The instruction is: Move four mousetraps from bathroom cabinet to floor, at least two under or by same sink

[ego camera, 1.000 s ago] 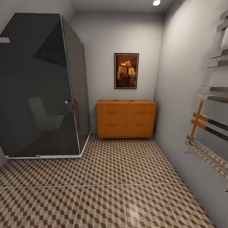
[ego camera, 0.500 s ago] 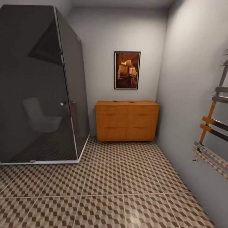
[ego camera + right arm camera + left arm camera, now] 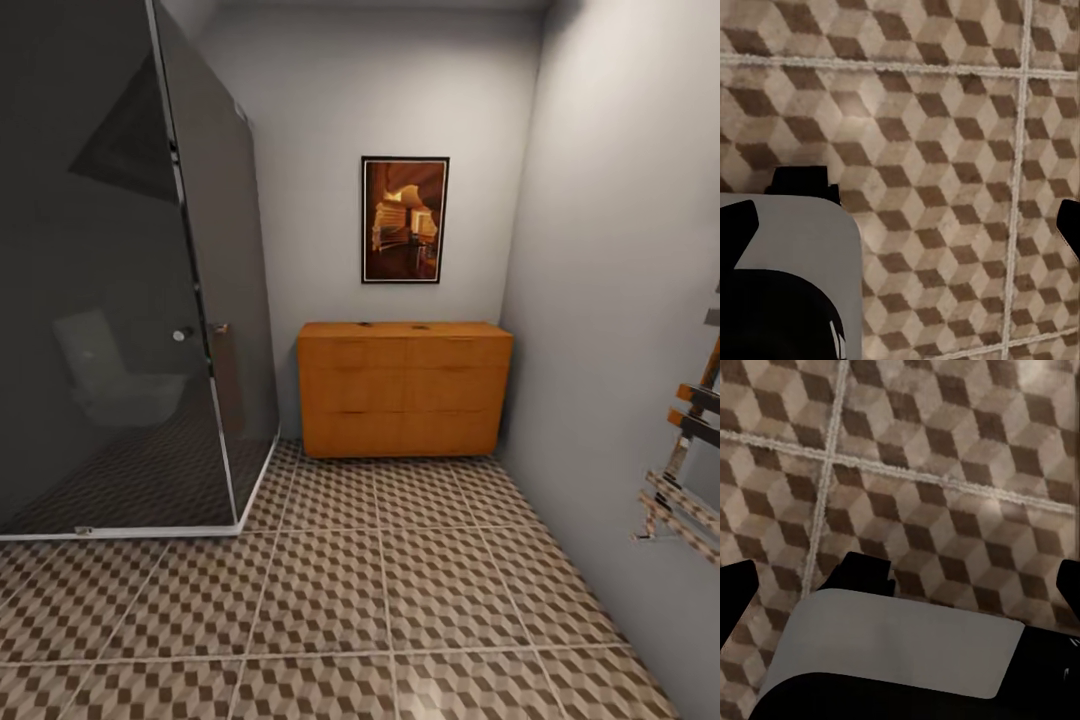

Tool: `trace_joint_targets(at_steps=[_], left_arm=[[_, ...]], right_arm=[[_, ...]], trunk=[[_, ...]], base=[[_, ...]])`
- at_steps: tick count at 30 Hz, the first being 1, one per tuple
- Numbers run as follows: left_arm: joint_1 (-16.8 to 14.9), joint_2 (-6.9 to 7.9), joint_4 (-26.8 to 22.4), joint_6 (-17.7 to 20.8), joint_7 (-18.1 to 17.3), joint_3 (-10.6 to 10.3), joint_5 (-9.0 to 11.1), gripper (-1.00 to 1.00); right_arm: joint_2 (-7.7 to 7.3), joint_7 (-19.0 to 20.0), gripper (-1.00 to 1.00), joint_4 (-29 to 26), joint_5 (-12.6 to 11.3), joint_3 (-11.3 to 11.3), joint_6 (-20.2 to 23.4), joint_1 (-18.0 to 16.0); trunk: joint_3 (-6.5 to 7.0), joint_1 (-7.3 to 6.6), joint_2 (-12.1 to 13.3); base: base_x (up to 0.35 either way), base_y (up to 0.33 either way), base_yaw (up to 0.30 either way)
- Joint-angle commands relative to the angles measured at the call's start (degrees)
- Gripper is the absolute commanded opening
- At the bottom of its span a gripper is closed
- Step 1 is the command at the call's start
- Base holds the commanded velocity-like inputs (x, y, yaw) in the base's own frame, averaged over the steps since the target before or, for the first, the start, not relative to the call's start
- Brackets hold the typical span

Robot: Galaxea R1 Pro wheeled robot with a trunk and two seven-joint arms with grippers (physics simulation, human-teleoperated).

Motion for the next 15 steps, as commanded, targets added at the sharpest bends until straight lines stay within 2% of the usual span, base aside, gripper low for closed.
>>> trace_joint_targets(at_steps=[1,7,15], left_arm=[[-0.04,-0.02,0.05,-0.20,0.15,0.27,-0.11,1.00],[-0.04,-0.02,0.04,-0.20,0.15,0.27,-0.05,1.00],[-0.04,0.01,0.04,-0.20,0.15,0.27,-0.02,1.00]], right_arm=[[0.01,-0.22,1.00,0.18,0.27,0.19,-0.23,-0.08],[0.01,-0.22,1.00,0.18,0.13,0.19,-0.21,-0.08],[0.01,-0.24,1.00,0.19,0.07,0.19,-0.10,-0.08]], trunk=[[-0.06,0.03,-0.03],[-0.01,0.03,-0.03],[0.15,0.03,-0.03]], base=[[0.322,0.000,-0.006],[0.322,0.000,-0.096],[0.322,0.000,-0.211]])
